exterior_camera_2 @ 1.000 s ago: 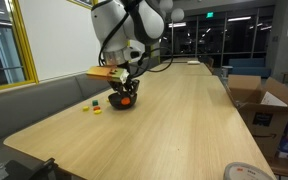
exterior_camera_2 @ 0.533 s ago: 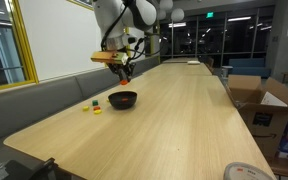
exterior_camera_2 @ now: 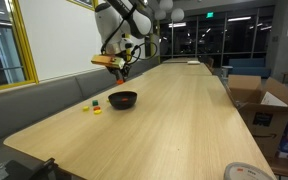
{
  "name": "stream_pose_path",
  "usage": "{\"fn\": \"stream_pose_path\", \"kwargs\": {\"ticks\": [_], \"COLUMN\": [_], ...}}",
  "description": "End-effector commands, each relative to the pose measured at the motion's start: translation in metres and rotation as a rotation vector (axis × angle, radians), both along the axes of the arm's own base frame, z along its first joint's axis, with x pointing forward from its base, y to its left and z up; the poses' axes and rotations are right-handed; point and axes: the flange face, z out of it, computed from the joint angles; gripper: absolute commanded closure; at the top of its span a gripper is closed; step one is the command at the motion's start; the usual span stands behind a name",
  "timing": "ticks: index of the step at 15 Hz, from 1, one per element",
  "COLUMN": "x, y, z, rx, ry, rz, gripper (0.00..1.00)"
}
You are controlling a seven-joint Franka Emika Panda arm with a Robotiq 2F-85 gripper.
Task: Pick up the orange object from the right and yellow object from the left near the bowl and put them in the bowl
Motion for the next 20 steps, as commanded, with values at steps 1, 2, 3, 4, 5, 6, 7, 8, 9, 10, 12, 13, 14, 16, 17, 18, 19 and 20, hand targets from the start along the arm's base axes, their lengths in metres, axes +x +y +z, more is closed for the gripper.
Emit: {"fn": "stream_pose_path", "kwargs": {"ticks": [1,2,3,4,5,6,7,8,9,10,12,13,14,16,17,18,19,20], "x": [0.02,0.022,0.024,0.025,0.025,0.025,0.024,0.024,0.022,0.018,0.005,-0.004,-0.013,-0.038,-0.053,-0.069,-0.081,-0.096], "y": [0.008,0.009,0.008,0.007,0.006,0.004,0.001,0.0,-0.001,-0.003,0.0,0.003,0.008,0.021,0.029,0.036,0.043,0.053], "z": [-0.011,-0.014,-0.018,-0.021,-0.025,-0.028,-0.033,-0.037,-0.042,-0.045,-0.049,-0.047,-0.046,-0.046,-0.047,-0.05,-0.052,-0.056], "rx": [0.022,0.015,0.014,0.013,0.017,0.022,0.026,0.026,0.025,0.015,-0.007,-0.018,-0.035,-0.088,-0.114,-0.139,-0.147,-0.153], "ry": [0.029,0.035,0.045,0.055,0.071,0.086,0.101,0.113,0.129,0.148,0.196,0.216,0.229,0.272,0.3,0.327,0.351,0.375], "rz": [0.006,0.008,0.002,-0.003,-0.009,-0.013,-0.017,-0.022,-0.023,-0.022,-0.002,0.021,0.049,0.141,0.182,0.229,0.256,0.287], "gripper": [0.76,0.76,0.35,0.34,0.29,0.2,0.14,0.07,0.01,0.0,0.0,0.0,0.0,0.0,0.01,0.0,0.0,0.0]}}
